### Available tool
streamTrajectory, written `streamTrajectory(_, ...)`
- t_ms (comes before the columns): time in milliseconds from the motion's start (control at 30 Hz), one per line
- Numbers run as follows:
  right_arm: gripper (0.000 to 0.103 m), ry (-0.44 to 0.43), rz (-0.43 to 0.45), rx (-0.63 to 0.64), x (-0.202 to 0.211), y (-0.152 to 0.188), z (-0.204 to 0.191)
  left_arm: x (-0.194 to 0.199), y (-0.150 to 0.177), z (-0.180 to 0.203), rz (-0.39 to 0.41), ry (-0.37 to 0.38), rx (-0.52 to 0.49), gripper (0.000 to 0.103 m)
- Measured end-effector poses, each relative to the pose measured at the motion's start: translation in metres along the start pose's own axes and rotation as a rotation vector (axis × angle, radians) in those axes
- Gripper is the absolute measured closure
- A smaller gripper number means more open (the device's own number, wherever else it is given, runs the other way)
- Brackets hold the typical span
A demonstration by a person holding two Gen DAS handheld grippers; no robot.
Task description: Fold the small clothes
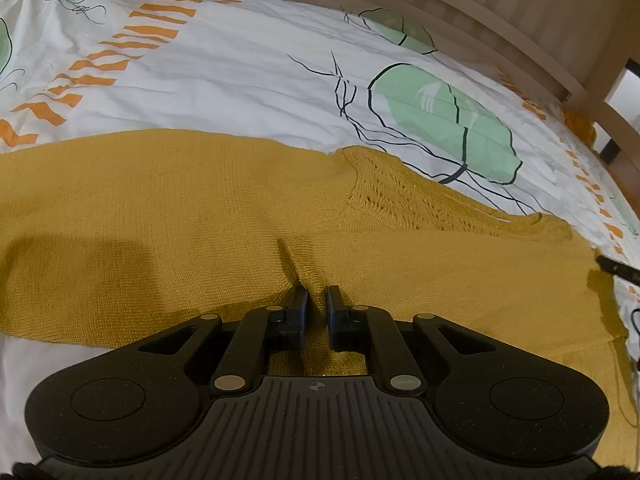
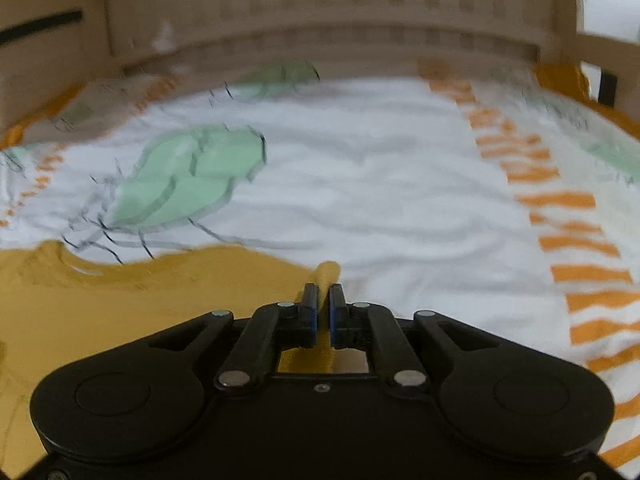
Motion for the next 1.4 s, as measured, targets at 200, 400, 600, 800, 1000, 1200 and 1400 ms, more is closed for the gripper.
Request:
streamTrajectory(200, 0.037, 0.08, 0.034, -0.104, 0.012, 0.004, 0.01, 0.0, -0.001, 0.002, -0.004, -0.001, -0.005, 0.093)
streamTrajectory(400, 0.017, 0.018, 0.059, -0.097, 0.035, 0.012, -0.01, 0.001, -0.002, 0.003, -0.005, 0.021, 0.004, 0.076)
streamTrajectory(600, 0.008, 0.061, -0.039, -0.005, 0.022, 0.037, -0.014, 0.003, -0.002, 0.009, -0.021, 0.127, 0.011, 0.038)
streamTrajectory(800, 0.006, 0.12, 0.003, -0.085, 0.048, 0.03, -0.002, 0.016, 0.001, 0.006, 0.002, 0.062, -0.016, 0.038)
streamTrajectory(1000, 0.002, 0.037, 0.098, -0.155, 0.097, 0.026, -0.023, 0.033, 0.002, -0.025, 0.0, -0.077, 0.006, 0.037)
streamTrajectory(1200, 0.001, -0.121, 0.112, -0.203, 0.127, 0.043, -0.069, 0.067, 0.003, -0.075, 0.019, -0.122, 0.099, 0.036)
streamTrajectory(1400, 0.001, -0.218, 0.04, -0.195, 0.122, 0.078, -0.118, 0.1, 0.006, -0.132, 0.051, -0.173, 0.185, 0.036)
Point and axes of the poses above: each gripper's, at about its wrist camera, not at the fingertips, and x roughly against the way its jaws point, z to its right, y to its underside, the point moved 4 cm from there along -x, roughly the way its jaws point, and after that the axes turned 12 degrees about -y, right-handed, at the moved point
